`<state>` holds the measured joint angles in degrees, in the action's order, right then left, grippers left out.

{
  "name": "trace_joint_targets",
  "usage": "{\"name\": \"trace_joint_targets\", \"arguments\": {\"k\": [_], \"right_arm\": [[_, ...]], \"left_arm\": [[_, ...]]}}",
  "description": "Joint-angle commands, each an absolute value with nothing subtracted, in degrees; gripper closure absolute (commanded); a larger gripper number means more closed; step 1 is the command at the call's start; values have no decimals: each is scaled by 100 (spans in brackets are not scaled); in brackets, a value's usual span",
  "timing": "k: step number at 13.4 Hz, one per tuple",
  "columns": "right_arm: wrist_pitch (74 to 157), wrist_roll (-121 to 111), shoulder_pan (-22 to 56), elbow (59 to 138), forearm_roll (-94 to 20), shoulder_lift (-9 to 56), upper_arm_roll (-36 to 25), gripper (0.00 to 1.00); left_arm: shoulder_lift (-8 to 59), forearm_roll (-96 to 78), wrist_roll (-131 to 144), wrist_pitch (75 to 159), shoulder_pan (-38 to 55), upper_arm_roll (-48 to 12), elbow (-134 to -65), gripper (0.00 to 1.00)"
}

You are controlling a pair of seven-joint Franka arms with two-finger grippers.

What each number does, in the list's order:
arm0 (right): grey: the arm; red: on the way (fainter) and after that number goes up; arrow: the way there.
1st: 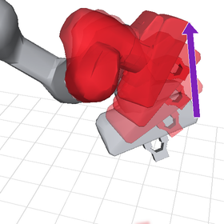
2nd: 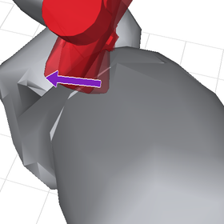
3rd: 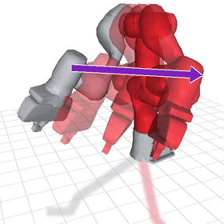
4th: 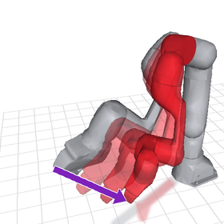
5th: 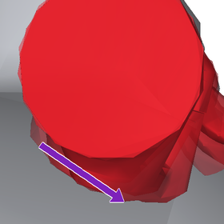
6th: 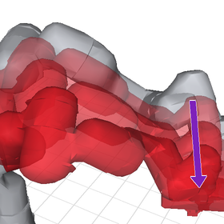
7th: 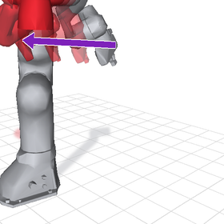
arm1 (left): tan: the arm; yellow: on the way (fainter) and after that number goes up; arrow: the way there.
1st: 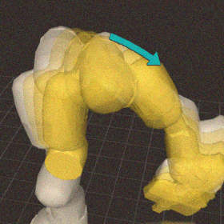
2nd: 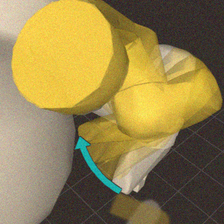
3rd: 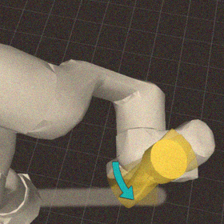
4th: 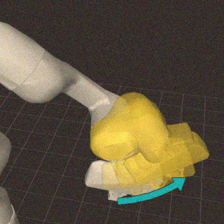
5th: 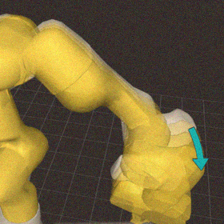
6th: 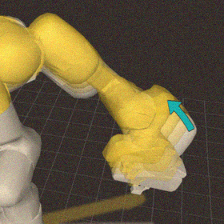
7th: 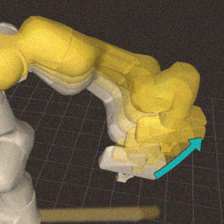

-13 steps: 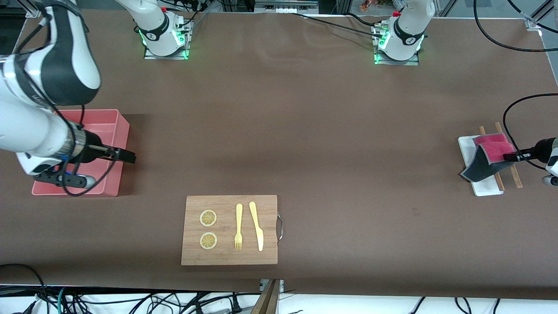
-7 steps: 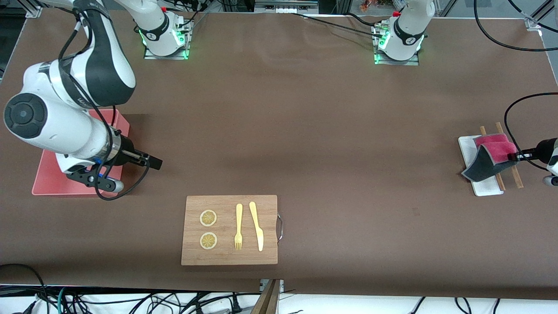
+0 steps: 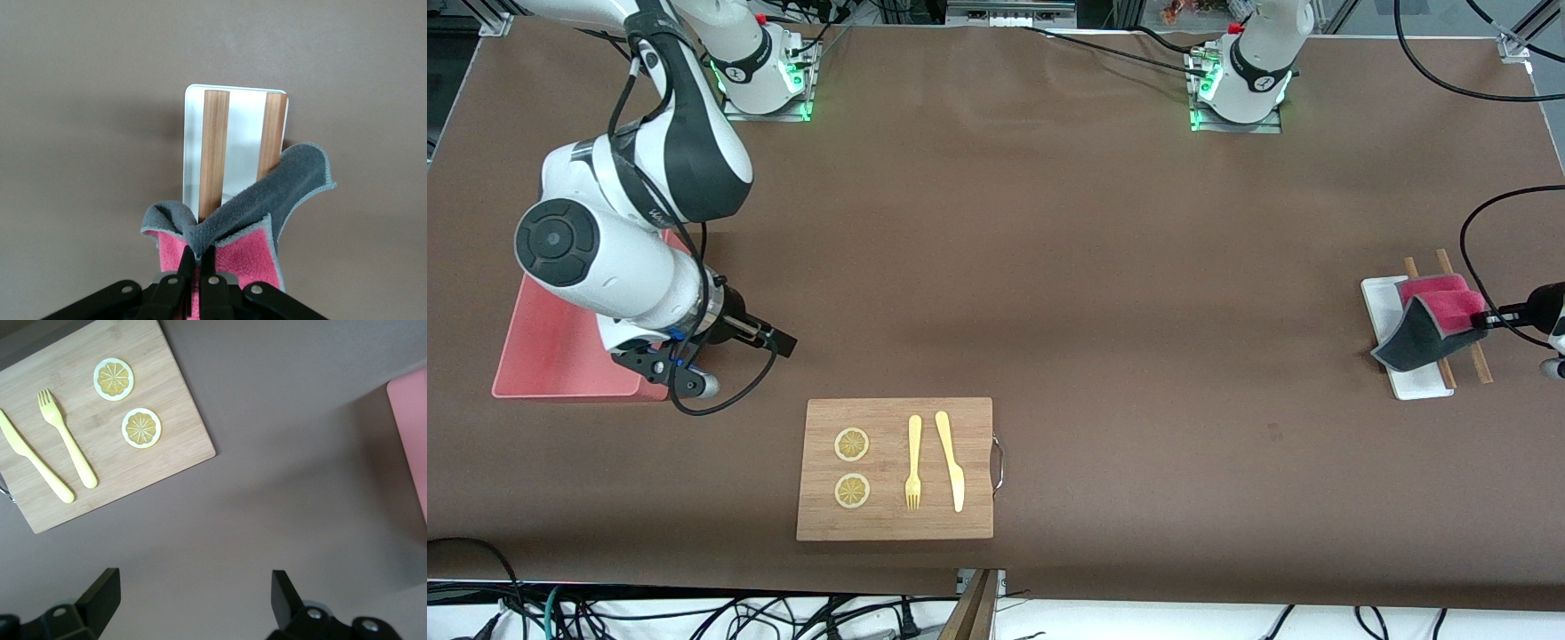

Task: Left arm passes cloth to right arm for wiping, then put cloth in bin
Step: 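Grasp and lift the cloth with the left gripper while the right gripper advances, then carry the cloth with the left gripper toward the right gripper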

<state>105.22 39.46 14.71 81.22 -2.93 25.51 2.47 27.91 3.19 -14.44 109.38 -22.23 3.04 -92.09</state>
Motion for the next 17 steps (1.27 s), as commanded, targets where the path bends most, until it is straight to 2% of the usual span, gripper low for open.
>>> {"name": "trace_joint_targets", "arguments": {"k": [1,4,7,13,15,17], "right_arm": [[10635,4201,1660,8104,-369,2610,220,0],[10784,4245,1696,8104,-579,2777,220,0],[10959,4612,1740,8104,-835,2891,220,0],[11618,6061,2118,8095,-853,3164,220,0],[11899,6563,2302,8086,-853,3260,220,0],[12198,7072,2547,8068,-853,3374,220,0]], "left_arm": [[2391,193,-1758,10365,-2224,194,-9010,100],[2382,202,-1714,9241,-2197,-60,-8185,100],[2373,193,-1329,8588,-2197,-701,-7621,100],[2364,158,653,8385,-1935,-2476,-7462,100],[2469,-226,2206,8437,-1418,-2663,-7453,100],[2845,-710,3545,8778,-742,-2663,-7226,100]]}}
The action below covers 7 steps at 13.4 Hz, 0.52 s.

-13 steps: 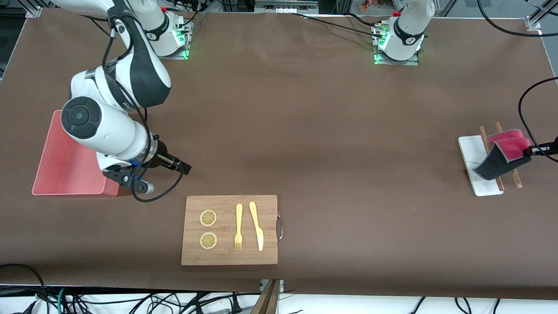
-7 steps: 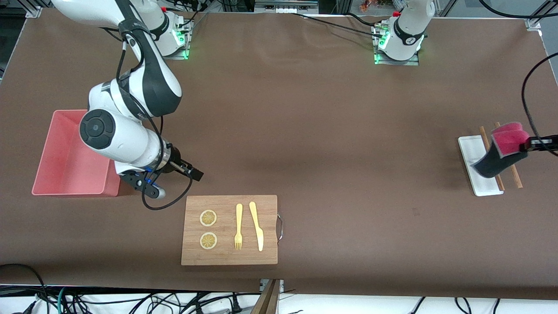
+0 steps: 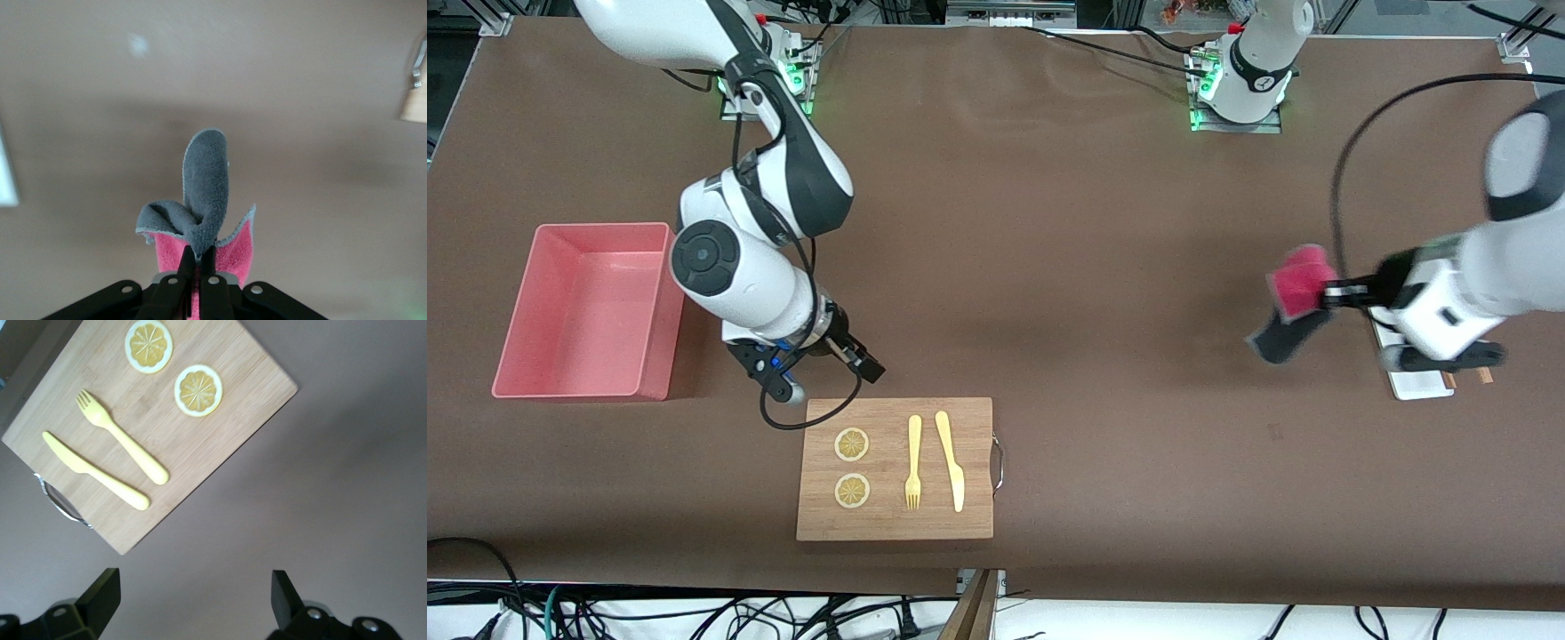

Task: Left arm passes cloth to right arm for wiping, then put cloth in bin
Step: 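Carry the cloth with the left gripper toward the right gripper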

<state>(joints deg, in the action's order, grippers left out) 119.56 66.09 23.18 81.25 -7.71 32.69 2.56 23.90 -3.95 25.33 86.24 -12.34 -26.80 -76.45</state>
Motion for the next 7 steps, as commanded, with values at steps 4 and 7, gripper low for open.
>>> {"name": "trace_joint_targets", "arguments": {"k": [4,7], "right_arm": [[12752,7778,2865,8060,-861,3498,229,0],[12770,8172,3110,8068,-861,3620,246,0]], "left_arm": [[3584,-1825,5216,10330,270,-2654,-7022,100],[3919,-2458,6334,11800,772,-2654,-7005,100]]}}
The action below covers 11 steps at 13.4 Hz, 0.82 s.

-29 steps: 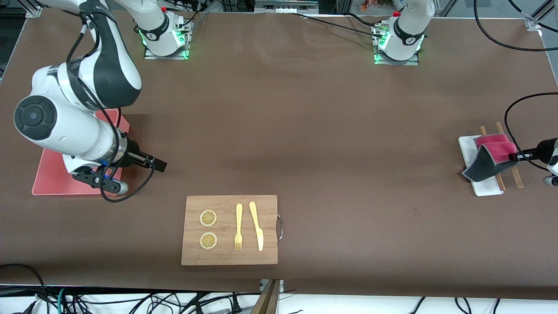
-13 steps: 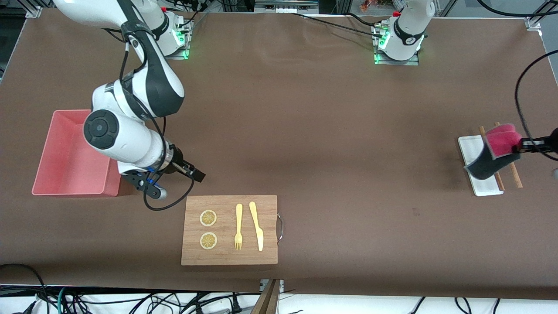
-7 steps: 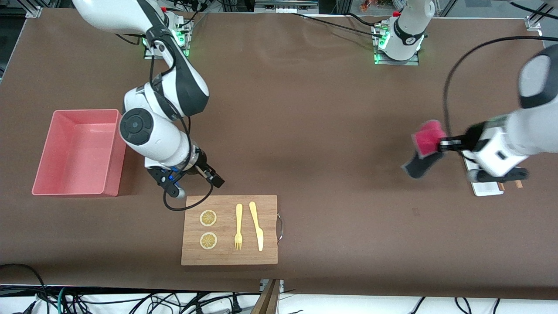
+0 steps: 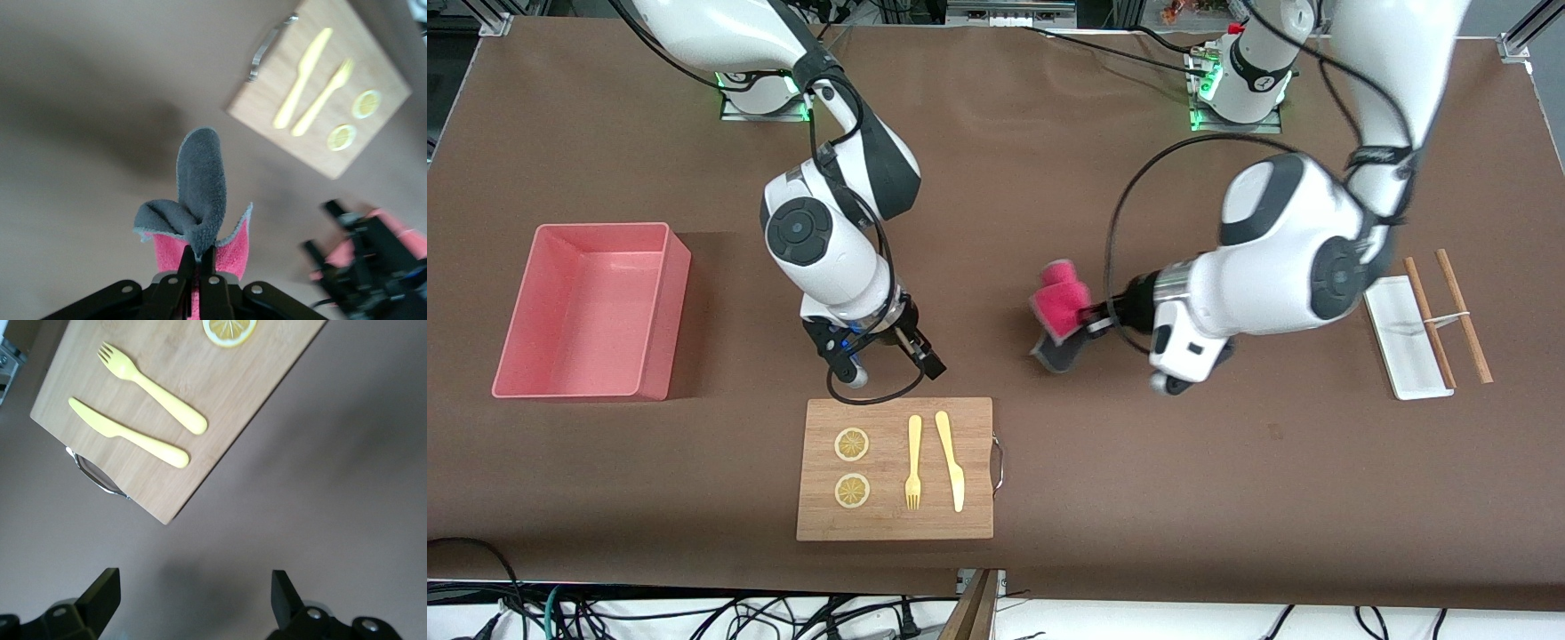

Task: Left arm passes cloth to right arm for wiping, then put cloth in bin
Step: 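Carry the cloth with the left gripper toward the right gripper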

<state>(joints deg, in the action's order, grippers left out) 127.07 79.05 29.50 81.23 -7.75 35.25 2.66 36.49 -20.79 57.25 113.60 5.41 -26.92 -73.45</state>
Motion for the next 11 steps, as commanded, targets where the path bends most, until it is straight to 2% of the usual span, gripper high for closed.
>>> {"name": "trace_joint_targets", "arguments": {"k": [1,6,11], "right_arm": [[12771,8252,3181,8068,-853,3647,246,0],[12840,8227,3190,8068,-887,3718,255,0],[12964,8227,3129,8068,-1766,3709,246,0]], "left_arm": [[3963,-2696,6485,12082,869,-2654,-7005,100],[4008,-2997,6574,12410,1063,-2654,-7005,100],[4017,-2997,6574,12410,1063,-2646,-7005,100]]}}
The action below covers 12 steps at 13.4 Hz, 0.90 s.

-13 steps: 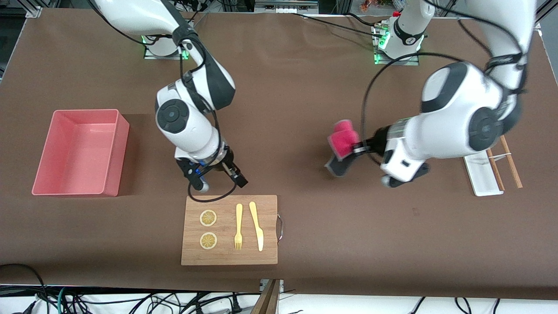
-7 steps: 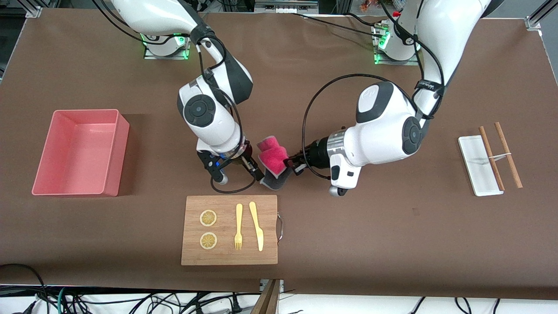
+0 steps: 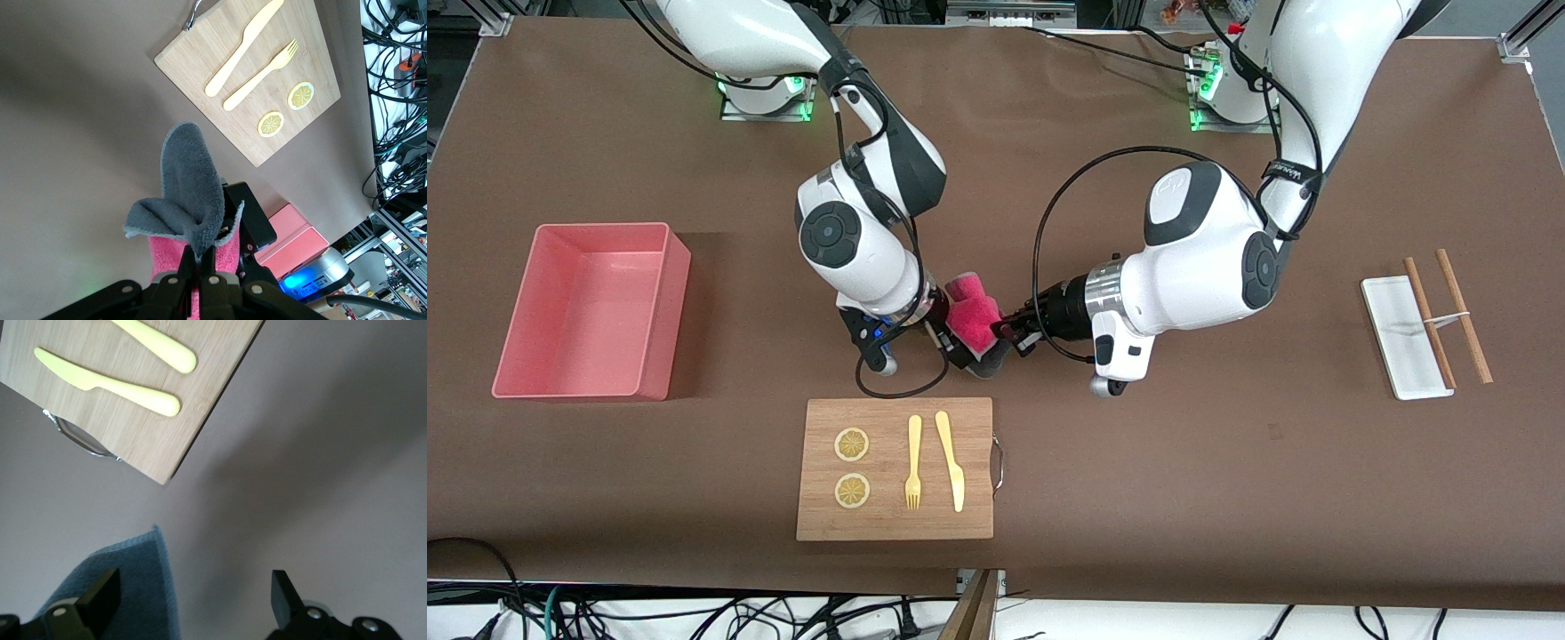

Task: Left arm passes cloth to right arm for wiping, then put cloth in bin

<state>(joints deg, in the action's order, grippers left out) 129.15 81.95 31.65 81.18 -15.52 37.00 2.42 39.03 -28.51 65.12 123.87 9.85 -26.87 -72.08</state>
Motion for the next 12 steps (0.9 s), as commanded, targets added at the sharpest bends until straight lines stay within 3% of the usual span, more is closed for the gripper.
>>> {"name": "trace_joint_targets", "arguments": {"k": [1,5,12], "right_arm": [[12964,8218,3112,8068,-1836,3718,237,0],[12981,8156,3041,8086,-1994,3718,229,0],[13938,8156,3076,8428,-2609,3885,246,0]], "left_arm": [[4017,-2997,6574,12410,1063,-2646,-7005,100],[4017,-2997,6557,12410,1055,-2637,-7005,100],[4017,-2997,6522,12410,1046,-2628,-7005,100]]}}
